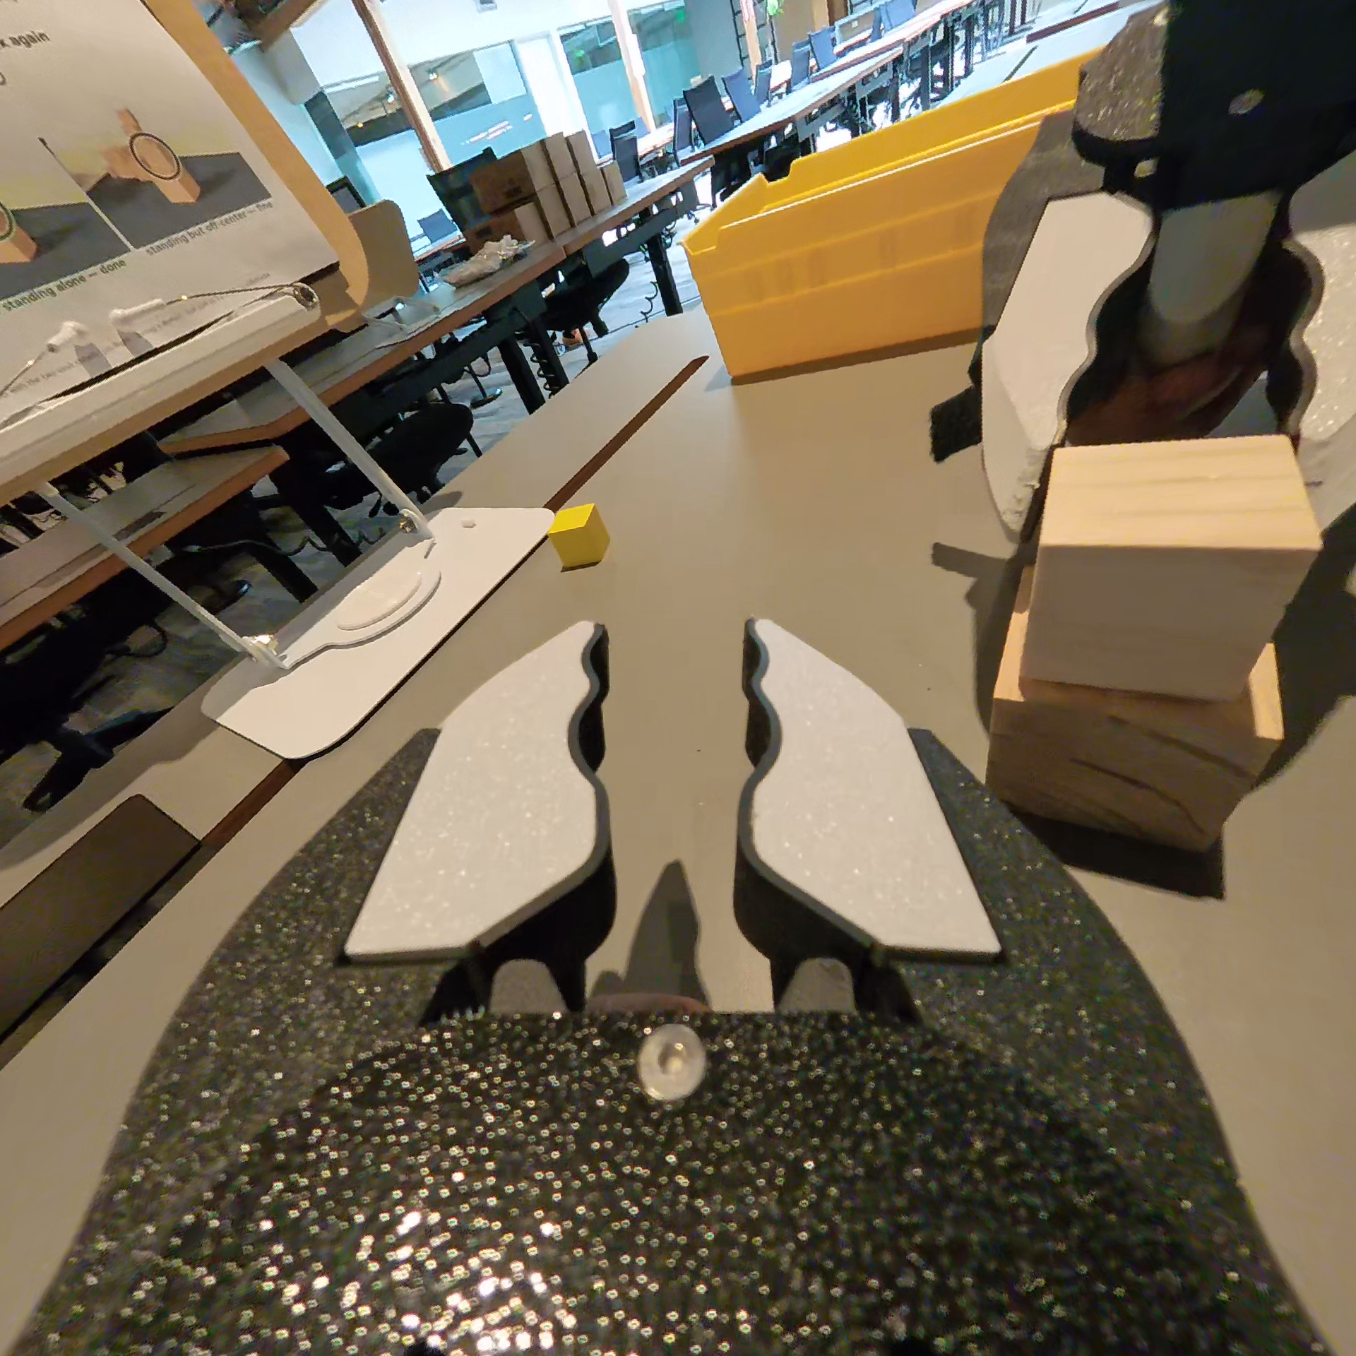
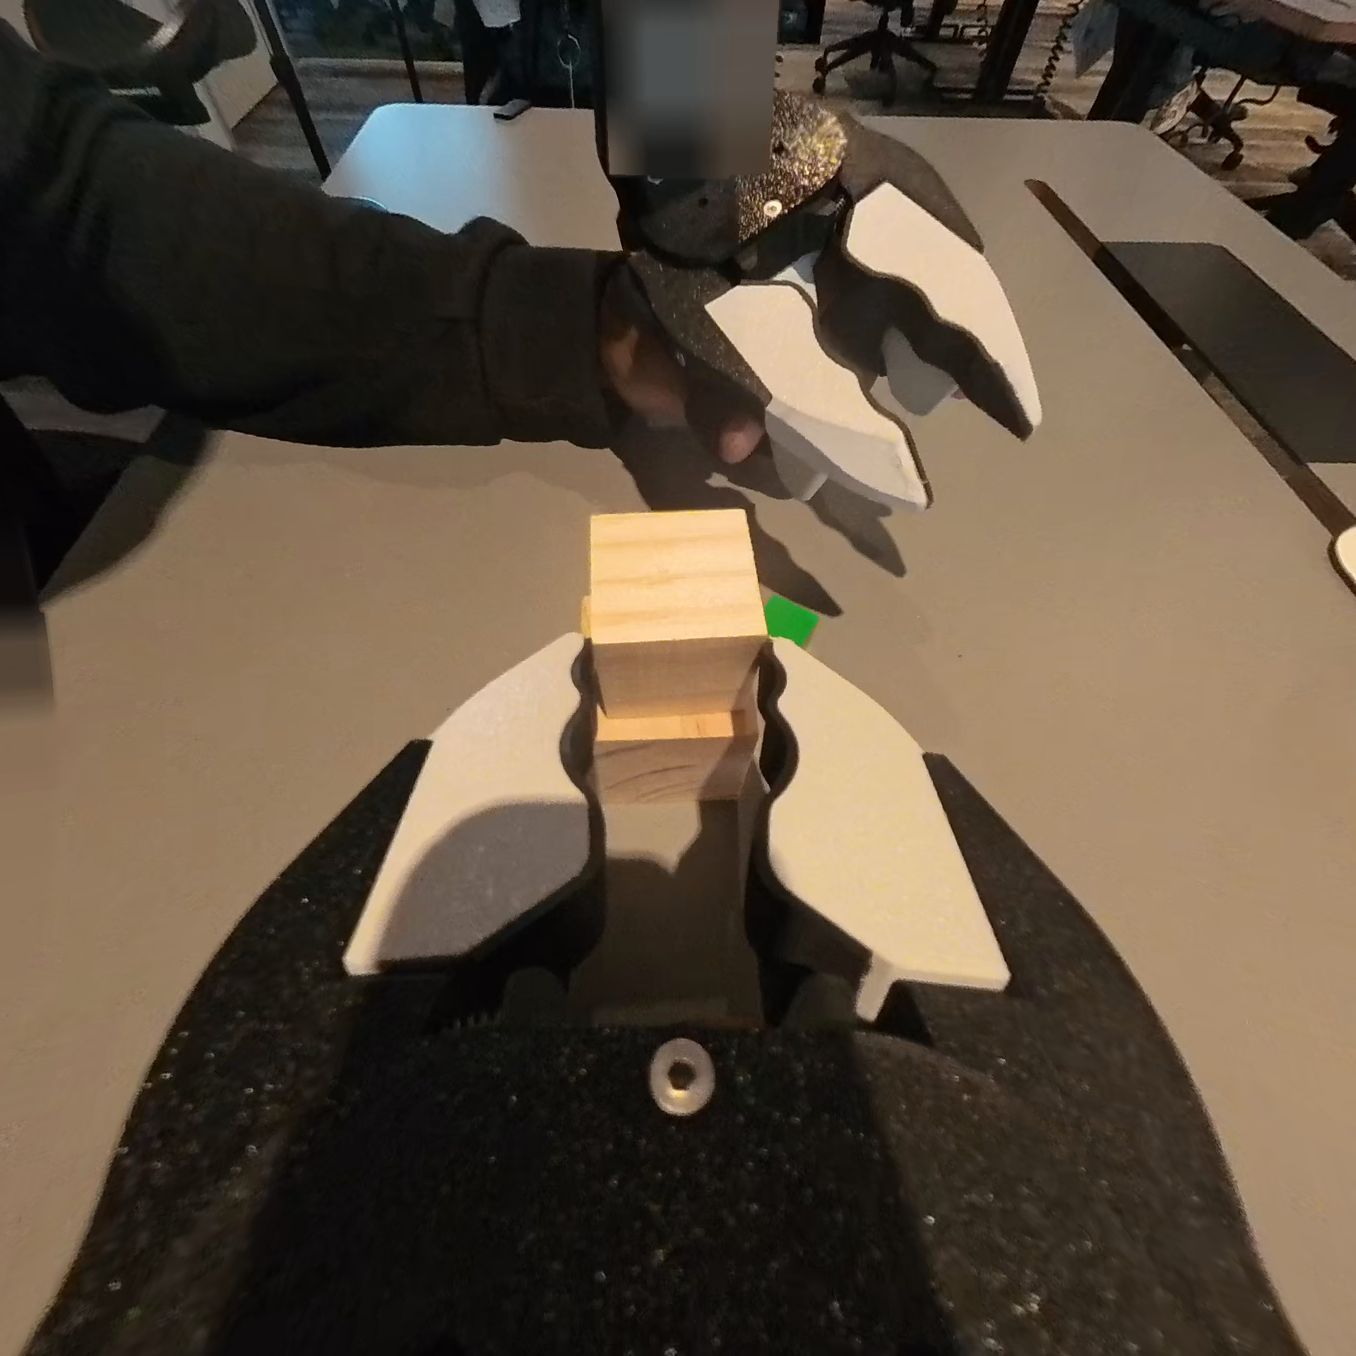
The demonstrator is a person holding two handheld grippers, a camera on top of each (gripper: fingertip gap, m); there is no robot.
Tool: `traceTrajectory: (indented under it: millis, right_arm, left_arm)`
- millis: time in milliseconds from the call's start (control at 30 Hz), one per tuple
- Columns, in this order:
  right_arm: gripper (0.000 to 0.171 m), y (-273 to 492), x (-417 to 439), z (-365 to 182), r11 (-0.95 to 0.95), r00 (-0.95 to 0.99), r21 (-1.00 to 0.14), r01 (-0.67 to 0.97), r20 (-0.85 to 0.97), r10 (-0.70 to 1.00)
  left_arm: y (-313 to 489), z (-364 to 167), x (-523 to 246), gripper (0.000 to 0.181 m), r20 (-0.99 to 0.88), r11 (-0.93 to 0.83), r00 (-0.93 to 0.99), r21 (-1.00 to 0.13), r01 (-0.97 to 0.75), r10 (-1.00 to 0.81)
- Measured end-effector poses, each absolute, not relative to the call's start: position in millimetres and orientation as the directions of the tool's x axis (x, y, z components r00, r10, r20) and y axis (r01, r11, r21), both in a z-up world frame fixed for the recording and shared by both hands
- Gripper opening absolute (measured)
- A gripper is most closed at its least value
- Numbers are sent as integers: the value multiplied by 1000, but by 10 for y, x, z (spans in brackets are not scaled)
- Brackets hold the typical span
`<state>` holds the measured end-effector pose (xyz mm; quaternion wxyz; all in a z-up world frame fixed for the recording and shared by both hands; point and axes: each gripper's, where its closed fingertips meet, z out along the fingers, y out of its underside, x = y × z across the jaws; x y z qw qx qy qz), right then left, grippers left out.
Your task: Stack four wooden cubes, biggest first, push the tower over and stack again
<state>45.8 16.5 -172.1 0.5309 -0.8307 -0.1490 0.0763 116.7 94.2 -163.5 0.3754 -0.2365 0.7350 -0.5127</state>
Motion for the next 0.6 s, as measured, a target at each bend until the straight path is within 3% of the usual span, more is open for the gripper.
traceTrajectory:
  millis: [600]
  right_arm:
    - [43,175,448,-1702,-438,957,-885,157,28,288]
  left_arm:
    - [940,-1649,1175,34,-318,375,-601,-927,33,-733]
